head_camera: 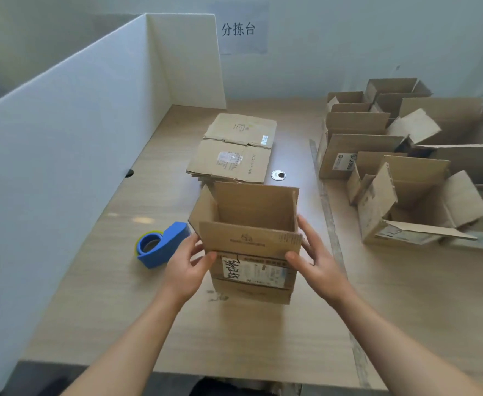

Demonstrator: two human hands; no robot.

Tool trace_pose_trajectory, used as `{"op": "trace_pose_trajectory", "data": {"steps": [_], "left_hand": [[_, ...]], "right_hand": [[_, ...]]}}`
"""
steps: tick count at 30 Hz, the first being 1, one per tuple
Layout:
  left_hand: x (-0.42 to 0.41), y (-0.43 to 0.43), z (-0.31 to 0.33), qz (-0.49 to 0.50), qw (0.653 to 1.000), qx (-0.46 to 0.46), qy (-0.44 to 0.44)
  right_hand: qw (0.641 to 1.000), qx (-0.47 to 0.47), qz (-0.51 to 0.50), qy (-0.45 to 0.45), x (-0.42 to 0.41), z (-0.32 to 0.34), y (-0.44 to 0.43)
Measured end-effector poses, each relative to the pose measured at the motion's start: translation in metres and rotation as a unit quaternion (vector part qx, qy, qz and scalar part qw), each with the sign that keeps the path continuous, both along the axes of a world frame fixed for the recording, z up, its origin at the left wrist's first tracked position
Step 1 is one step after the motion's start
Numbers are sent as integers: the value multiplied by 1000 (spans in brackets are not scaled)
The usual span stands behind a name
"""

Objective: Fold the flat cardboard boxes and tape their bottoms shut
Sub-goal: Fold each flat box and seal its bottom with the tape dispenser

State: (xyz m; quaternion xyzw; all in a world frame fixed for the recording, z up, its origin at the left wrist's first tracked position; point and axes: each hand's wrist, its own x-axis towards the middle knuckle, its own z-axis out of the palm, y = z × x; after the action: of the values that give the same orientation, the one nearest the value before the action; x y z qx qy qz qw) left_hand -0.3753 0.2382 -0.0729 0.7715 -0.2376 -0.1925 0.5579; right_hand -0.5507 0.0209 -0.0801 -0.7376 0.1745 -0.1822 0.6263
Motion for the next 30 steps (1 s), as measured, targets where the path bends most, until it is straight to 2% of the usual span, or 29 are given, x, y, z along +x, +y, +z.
{"op": "trace_pose_trajectory", "data": {"steps": [3,8,14,19,23,30], "left_hand": [[0,8,0,5,999,-5,31],[3,15,2,-29,999,-21,0],[11,13,-3,-134,985,69,-81],[22,2,8,-101,994,26,-36],[28,-10,9,-34,996,62,-61],[60,-48,26,-49,990,124,-50]], "right_hand": [[998,-66,8,21,-6,-5,6],[995,-88,-7,39,1,-8,8],[994,-109,6,17,7,-12,11],[999,-38,-6,38,14,-3,11],[994,-10,-88,58,20,-5,12],[992,-4,-76,96,34,-5,4]]}}
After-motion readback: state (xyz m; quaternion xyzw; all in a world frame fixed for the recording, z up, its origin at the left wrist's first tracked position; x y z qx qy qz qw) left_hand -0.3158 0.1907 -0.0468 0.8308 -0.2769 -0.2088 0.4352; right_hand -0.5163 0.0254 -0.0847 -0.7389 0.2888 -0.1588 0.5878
